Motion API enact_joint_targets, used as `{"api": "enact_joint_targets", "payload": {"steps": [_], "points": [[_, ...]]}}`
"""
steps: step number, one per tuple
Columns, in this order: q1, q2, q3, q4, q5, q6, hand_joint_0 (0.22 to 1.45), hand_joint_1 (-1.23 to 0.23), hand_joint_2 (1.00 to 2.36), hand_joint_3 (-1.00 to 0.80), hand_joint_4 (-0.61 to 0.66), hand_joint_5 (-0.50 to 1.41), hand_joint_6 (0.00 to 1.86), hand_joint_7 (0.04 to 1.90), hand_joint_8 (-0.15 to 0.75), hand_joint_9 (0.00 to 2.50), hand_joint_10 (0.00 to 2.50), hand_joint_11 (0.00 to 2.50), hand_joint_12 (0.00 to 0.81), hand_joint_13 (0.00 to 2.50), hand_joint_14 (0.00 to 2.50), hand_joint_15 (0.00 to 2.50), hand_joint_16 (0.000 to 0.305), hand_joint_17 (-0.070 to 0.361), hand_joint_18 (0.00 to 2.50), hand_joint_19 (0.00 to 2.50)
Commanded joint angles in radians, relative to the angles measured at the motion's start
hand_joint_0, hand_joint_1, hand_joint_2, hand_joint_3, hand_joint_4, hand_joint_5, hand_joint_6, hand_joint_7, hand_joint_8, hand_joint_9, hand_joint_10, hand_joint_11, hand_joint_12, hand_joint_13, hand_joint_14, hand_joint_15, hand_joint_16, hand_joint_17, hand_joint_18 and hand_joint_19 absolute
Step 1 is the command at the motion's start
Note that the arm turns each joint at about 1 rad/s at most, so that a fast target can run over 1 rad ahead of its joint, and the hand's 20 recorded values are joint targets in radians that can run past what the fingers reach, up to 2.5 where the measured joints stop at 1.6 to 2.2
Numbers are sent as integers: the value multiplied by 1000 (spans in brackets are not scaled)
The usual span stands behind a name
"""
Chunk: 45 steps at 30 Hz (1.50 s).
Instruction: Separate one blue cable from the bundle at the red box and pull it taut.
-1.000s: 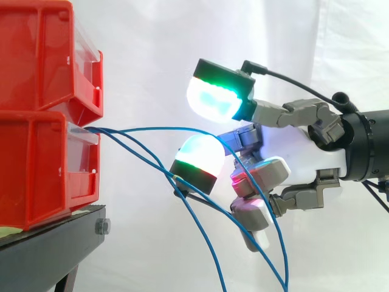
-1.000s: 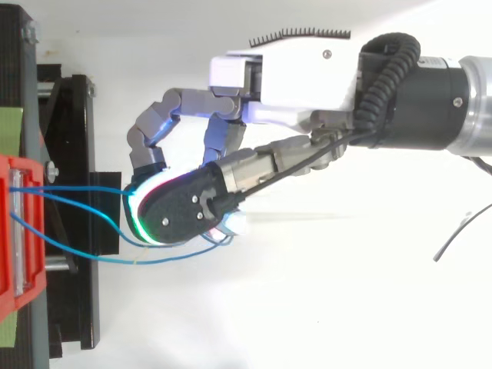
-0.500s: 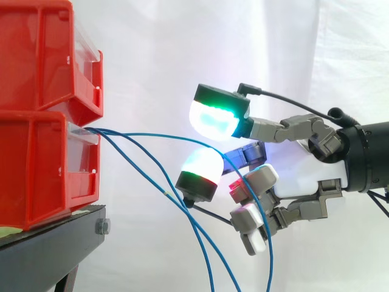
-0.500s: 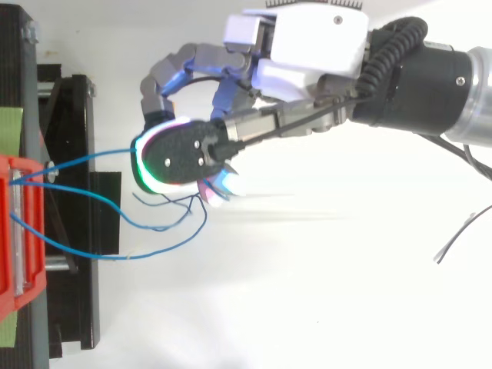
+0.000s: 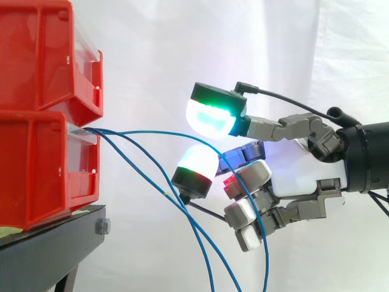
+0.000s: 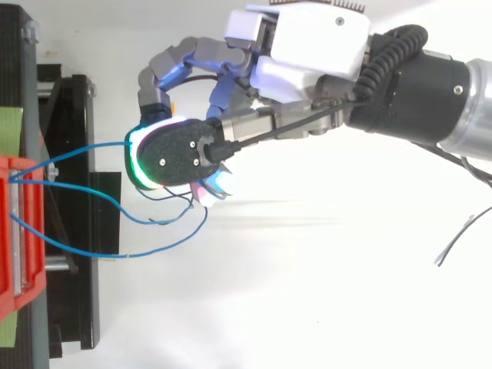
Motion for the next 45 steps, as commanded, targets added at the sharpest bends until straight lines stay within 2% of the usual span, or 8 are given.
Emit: {"api": "enact_joint_targets", "payload": {"steps": [1,11,14,16,18,23,35,45], "points": [[6,0,-1,-1,1,3,633,-615,1007,-421,182,-161,889,1098,400,1355,18,1348,459,1231,25,747,61,137,983,645],[17,0,-1,-3,8,15,662,-749,1016,-283,137,-170,895,1168,395,1318,16,1383,454,1206,27,753,60,136,970,654],[20,0,-1,-1,19,13,675,-763,1014,-309,136,-176,915,1081,392,1306,16,1394,453,1200,27,757,60,136,966,654],[21,0,-2,3,28,15,633,-597,1001,-481,172,-176,917,1024,391,1317,16,1391,450,1204,28,751,60,135,961,672],[23,0,-2,5,31,13,603,-459,1000,-500,175,-171,906,1042,394,1341,17,1386,453,1210,25,759,60,135,961,675],[23,0,-2,5,31,15,623,-372,1000,-500,169,-165,897,1075,384,1362,17,1390,454,1225,25,755,61,137,975,675],[23,0,-2,5,31,12,621,-699,1018,-163,154,-162,898,1147,412,1366,14,1396,475,1246,24,750,65,147,1018,671],[23,0,-2,6,30,12,673,-770,1025,-77,-141,-169,927,1218,367,1375,17,1405,438,1250,27,766,58,130,1005,682]]}}
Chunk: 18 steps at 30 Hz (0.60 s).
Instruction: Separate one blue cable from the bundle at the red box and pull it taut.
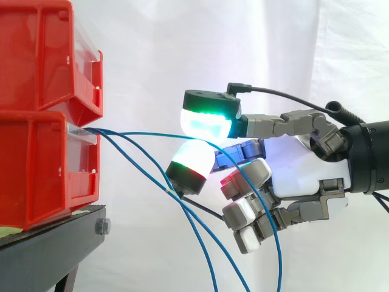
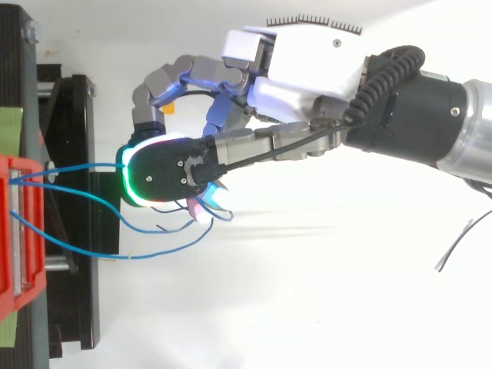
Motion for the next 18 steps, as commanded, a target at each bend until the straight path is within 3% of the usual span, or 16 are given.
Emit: {"api": "enact_joint_targets", "payload": {"steps": [1,4,16,18], "points": [[0,0,0,3,0,-2,687,-778,1025,-80,-163,-170,928,1260,358,1388,17,1421,436,1257,27,768,57,128,1002,677],[2,0,0,10,1,0,720,-773,1022,-163,-198,-178,945,1168,354,1387,17,1430,433,1258,27,772,56,126,1003,686],[3,0,0,16,6,38,765,-766,1009,-385,-197,-190,935,1162,347,1376,20,1384,434,1233,27,758,58,130,933,677],[3,0,-2,16,11,52,760,-769,1010,-380,-201,-189,936,1151,369,1218,19,1158,432,1152,23,677,58,130,934,651]]}}
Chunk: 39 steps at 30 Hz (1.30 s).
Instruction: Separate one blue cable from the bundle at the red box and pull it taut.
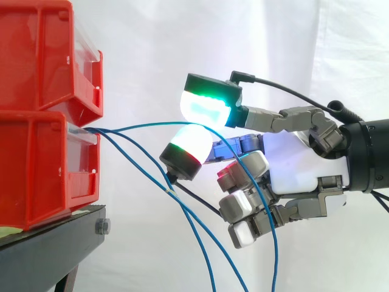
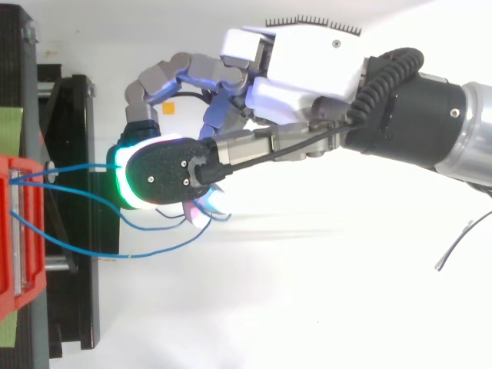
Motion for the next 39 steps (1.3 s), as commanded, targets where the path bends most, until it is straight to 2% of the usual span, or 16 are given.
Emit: {"api": "enact_joint_targets", "payload": {"steps": [1,3,4,9,13,19,32,36,39], "points": [[-1,0,-1,0,8,29,758,-771,1010,-376,-199,-187,934,1154,374,1184,20,1051,429,1144,23,641,57,129,932,643],[1,0,-1,0,8,36,755,-777,1010,-366,-194,-185,931,1169,381,1121,20,876,421,1130,22,596,57,128,930,639],[-1,0,-4,0,8,37,753,-783,1010,-353,-178,-182,929,1184,389,1044,18,702,418,1112,19,544,56,126,927,626],[-1,0,-29,16,7,42,749,-794,1011,-328,-154,-176,927,1201,413,898,11,405,410,1051,16,442,56,127,926,598],[1,0,-32,37,8,42,746,-794,1013,-319,-132,-176,928,1207,454,987,10,366,419,1049,16,433,57,127,920,594],[1,0,-32,42,8,40,741,-786,1013,-311,-107,-176,932,1196,489,1247,16,499,428,1095,17,467,57,128,916,574],[-1,0,-32,50,8,42,732,-776,1011,-313,-79,-176,934,1186,507,1419,24,807,446,1159,20,553,63,142,883,559],[-2,0,-32,48,8,45,732,-769,1012,-318,-79,-179,936,1186,450,1497,26,1066,451,1167,22,597,64,144,873,577],[-4,0,-30,50,8,57,731,-762,1012,-320,-75,-182,938,1176,430,1504,26,1170,452,1186,24,639,64,145,863,578]]}}
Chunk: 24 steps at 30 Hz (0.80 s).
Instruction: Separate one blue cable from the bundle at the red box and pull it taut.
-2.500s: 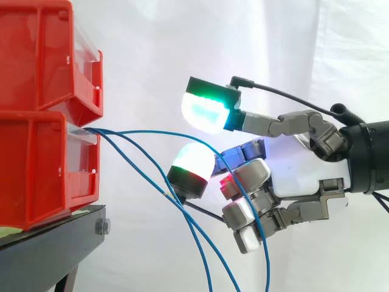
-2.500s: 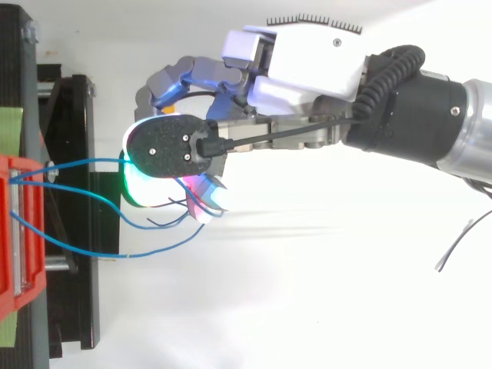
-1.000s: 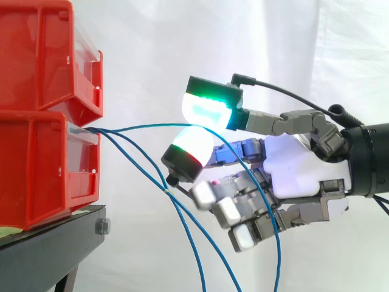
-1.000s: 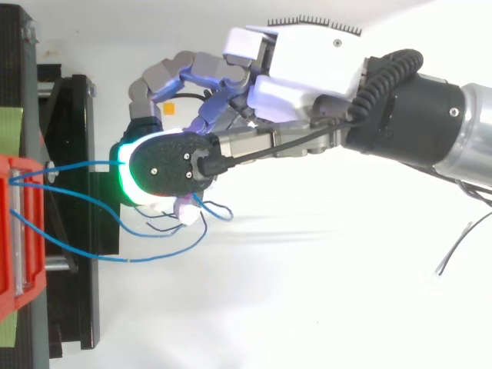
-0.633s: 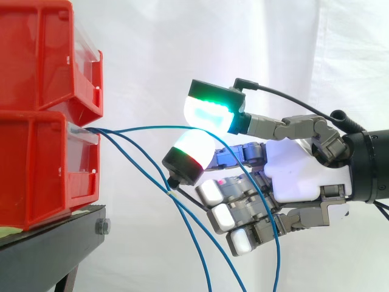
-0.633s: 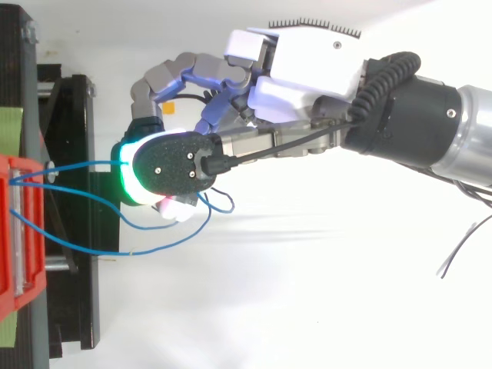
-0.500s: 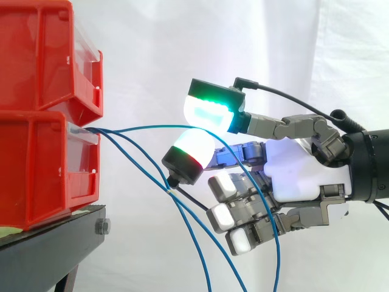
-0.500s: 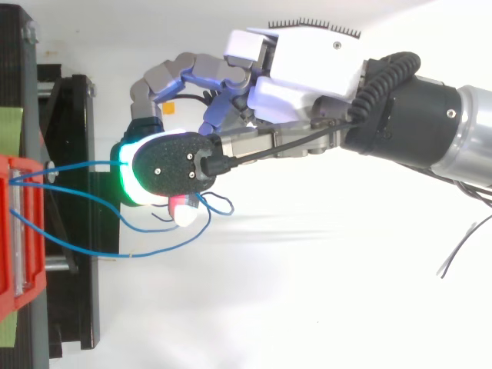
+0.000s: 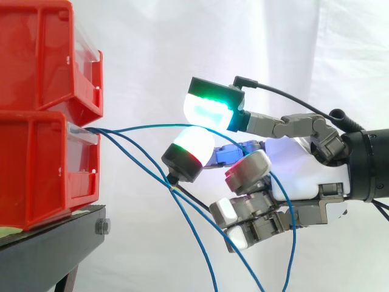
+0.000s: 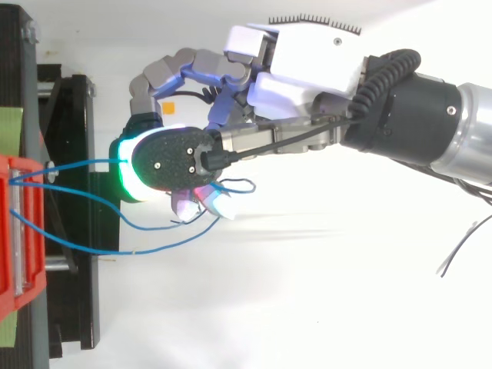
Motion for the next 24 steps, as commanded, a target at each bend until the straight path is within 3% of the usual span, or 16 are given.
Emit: {"api": "enact_joint_targets", "payload": {"steps": [1,8,16,24], "points": [[0,0,1,1,0,8,732,-761,1011,-324,-76,-183,939,1168,425,1502,26,1173,449,1187,24,641,64,145,862,578],[-3,0,-1,-1,1,11,733,-760,1012,-321,-65,-184,941,1163,431,1404,24,1184,475,1234,24,661,59,133,896,571],[-3,0,-1,-4,0,11,740,-755,1012,-319,-67,-185,942,1152,400,1405,22,1375,419,1466,28,1143,56,127,945,612],[-3,0,-1,-9,0,11,745,-755,1013,-320,-66,-186,943,1150,357,1412,15,1530,385,1546,21,1434,55,124,962,642]]}}
